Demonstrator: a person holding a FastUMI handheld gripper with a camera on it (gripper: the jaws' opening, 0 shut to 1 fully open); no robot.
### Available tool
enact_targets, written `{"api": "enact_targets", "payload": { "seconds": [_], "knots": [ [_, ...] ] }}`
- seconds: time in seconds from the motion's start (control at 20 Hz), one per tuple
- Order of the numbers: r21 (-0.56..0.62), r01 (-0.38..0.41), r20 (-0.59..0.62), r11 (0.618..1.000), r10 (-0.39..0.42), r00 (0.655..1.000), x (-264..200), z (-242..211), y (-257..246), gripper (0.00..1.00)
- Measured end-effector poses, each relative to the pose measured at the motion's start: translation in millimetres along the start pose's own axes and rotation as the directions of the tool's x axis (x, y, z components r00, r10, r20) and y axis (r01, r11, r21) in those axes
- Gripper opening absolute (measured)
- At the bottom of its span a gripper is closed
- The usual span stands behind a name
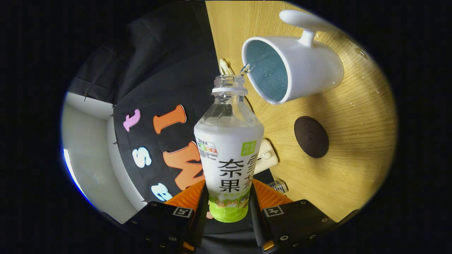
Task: Take the bottle from table, then pour the juice into the cup, finally place the bottle on the coaster
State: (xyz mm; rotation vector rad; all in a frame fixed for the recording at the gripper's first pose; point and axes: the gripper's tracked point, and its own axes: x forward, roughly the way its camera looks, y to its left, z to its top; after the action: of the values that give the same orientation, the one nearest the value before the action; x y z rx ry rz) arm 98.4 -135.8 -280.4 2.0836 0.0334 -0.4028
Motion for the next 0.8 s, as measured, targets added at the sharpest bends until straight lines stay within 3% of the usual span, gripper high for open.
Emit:
{"api": "enact_targets", "payload": {
  "seconds": [0.8],
  "knots": [
    [0.150,-0.045,0.025,0.988,0.042,0.999,-0.9,0.3,11.9,0.58]
  ]
}}
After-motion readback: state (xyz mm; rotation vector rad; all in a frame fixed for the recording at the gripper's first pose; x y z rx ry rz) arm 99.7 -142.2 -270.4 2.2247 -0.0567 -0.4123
